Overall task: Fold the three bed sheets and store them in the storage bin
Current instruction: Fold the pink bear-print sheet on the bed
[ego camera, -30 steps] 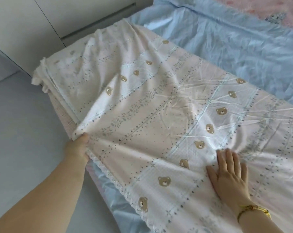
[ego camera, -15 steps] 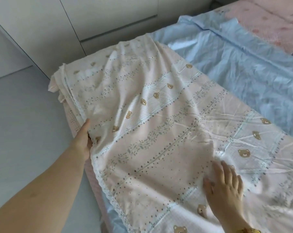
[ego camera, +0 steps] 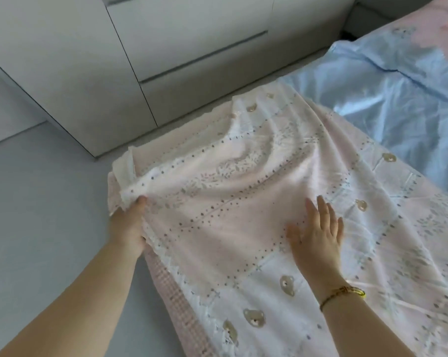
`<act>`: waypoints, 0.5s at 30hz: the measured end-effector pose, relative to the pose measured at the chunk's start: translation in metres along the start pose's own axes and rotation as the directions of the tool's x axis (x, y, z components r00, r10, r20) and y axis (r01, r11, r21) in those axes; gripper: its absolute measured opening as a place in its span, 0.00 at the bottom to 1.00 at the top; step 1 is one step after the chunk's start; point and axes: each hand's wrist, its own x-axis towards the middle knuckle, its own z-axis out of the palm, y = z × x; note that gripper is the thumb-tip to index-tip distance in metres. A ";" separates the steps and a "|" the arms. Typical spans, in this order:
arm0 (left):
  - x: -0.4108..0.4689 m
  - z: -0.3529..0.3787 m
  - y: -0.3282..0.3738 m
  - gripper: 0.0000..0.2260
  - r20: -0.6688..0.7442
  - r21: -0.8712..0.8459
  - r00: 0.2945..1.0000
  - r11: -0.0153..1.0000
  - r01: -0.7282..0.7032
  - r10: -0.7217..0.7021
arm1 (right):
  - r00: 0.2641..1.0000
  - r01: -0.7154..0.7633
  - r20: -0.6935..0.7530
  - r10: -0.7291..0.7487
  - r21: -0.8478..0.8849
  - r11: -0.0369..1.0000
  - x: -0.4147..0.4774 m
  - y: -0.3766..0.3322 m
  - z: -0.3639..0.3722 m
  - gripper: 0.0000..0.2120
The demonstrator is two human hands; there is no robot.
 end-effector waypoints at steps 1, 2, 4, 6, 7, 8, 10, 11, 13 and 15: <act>0.006 -0.002 0.001 0.18 0.036 -0.001 0.998 0.999 0.053 -0.053 | 0.999 0.001 0.045 0.001 -0.040 0.999 0.005 -0.001 0.005 0.29; 0.015 -0.002 0.004 0.14 0.078 0.005 0.993 0.996 0.094 -0.094 | 0.996 0.004 0.091 0.003 -0.077 0.997 0.012 -0.003 0.012 0.29; 0.025 0.000 0.014 0.05 0.137 0.041 0.982 0.991 0.124 -0.129 | 0.990 -0.003 0.136 0.021 -0.129 0.992 0.021 -0.004 0.020 0.28; 0.036 0.002 0.029 0.03 0.170 0.003 0.982 0.996 0.084 -0.083 | 0.994 -0.024 0.107 0.038 -0.134 0.991 0.029 -0.008 0.027 0.29; 0.041 0.003 0.038 0.05 0.207 -0.047 0.976 0.996 0.072 -0.061 | 0.996 -0.041 0.078 0.050 -0.119 0.992 0.031 -0.011 0.029 0.29; 0.047 0.003 0.046 0.07 0.263 -0.074 0.964 0.995 0.061 -0.040 | 0.996 -0.061 0.057 0.067 -0.104 0.993 0.033 -0.014 0.029 0.29; 0.055 0.007 0.057 0.08 0.329 -0.034 0.941 0.994 0.103 -0.086 | 0.995 -0.093 0.038 0.096 -0.068 0.993 0.037 -0.019 0.027 0.29; 0.059 0.007 0.061 0.08 0.302 0.026 0.945 0.992 0.125 -0.127 | 0.994 -0.097 0.040 0.100 -0.068 0.993 0.040 -0.021 0.026 0.29; 0.076 0.006 0.066 0.11 0.239 0.099 0.961 0.988 0.119 -0.139 | 0.995 -0.085 0.035 0.088 -0.076 0.993 0.046 -0.024 0.027 0.28; 0.088 0.010 0.075 0.15 0.262 0.130 0.957 0.987 0.095 -0.127 | 0.998 -0.063 0.025 0.065 -0.073 0.995 0.054 -0.028 0.029 0.28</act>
